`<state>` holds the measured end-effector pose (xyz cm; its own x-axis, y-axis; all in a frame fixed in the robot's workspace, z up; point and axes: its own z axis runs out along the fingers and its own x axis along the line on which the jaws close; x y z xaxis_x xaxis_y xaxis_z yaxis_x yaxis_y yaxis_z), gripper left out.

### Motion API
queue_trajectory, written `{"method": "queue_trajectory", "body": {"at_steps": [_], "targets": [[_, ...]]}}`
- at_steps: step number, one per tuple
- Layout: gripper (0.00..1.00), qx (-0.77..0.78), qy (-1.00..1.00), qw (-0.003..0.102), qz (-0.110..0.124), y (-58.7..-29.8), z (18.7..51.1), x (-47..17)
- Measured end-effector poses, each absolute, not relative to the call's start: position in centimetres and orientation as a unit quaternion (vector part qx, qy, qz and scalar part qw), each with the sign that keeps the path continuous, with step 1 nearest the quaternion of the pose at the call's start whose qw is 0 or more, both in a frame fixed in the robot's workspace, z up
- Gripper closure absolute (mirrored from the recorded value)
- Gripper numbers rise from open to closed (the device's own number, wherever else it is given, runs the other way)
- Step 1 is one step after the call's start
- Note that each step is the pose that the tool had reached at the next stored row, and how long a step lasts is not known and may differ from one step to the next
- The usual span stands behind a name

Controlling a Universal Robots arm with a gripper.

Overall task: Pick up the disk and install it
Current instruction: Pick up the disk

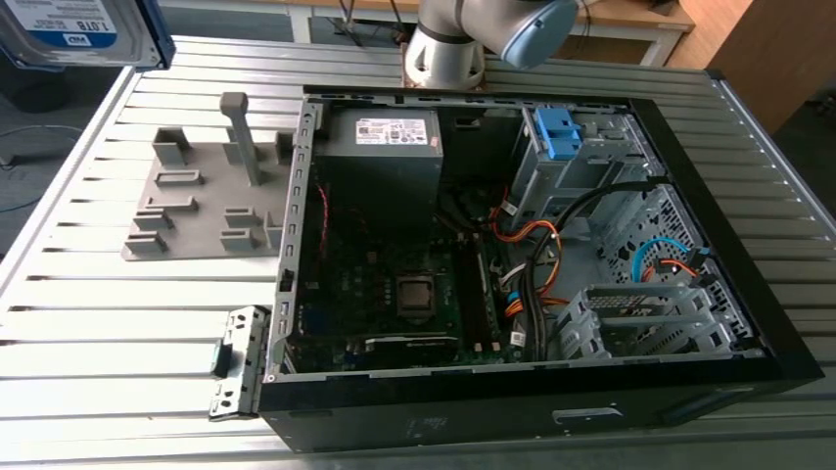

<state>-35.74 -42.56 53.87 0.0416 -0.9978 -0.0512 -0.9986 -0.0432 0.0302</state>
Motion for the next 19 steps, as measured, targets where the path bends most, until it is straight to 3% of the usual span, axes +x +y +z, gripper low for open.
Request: {"method": "queue_trajectory", "body": {"at_steps": [19], "targets": [[0.64, -0.722, 0.692, 0.007, 0.029, -43.1, 50.4, -35.2]]}}
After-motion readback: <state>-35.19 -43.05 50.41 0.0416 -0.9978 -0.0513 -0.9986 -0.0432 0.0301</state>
